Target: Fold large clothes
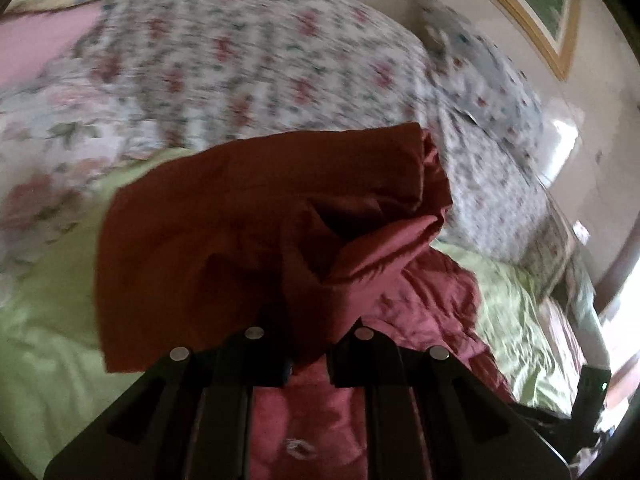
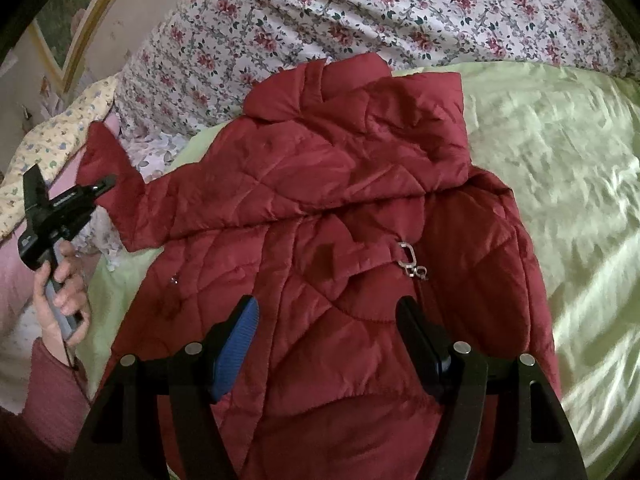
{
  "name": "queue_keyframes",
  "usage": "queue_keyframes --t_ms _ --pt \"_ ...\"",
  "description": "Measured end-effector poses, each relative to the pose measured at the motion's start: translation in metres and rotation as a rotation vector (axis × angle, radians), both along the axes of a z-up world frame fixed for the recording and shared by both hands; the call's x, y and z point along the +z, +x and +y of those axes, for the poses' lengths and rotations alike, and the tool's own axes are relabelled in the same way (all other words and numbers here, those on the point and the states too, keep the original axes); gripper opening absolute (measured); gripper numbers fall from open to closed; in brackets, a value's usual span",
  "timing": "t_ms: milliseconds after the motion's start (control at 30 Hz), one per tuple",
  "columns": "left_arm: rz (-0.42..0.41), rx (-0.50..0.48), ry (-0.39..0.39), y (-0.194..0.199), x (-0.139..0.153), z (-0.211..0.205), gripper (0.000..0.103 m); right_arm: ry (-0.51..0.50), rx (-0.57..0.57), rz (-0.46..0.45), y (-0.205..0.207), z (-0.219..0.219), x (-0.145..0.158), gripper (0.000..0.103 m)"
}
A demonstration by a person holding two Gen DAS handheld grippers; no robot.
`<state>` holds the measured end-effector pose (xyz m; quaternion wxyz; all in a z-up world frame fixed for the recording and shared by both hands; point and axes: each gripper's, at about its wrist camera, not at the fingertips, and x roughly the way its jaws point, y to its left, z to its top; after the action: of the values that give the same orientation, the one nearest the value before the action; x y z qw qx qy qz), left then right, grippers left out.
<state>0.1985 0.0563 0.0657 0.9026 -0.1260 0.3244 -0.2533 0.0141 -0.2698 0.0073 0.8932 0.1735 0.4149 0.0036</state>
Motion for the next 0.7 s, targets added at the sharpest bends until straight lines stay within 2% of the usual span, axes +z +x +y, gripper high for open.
queue_keyframes --t_ms 167,433,700 --pt "0.013 -0.078 0.028 -0.002 -0.007 -0.057 0.01 0.039 -0.006 -0.023 0.012 -0.012 0.01 0.073" --pt "0.044 -0.143 0.128 -0.003 -0.034 -0.136 0.01 0.108 -0.002 -0.041 0.044 -0.027 0.016 0.073" --pt "0.105 -0.212 0.163 -0.008 -0.067 -0.177 0.01 0.273 0.0 -0.098 0.099 -0.05 0.019 0.074"
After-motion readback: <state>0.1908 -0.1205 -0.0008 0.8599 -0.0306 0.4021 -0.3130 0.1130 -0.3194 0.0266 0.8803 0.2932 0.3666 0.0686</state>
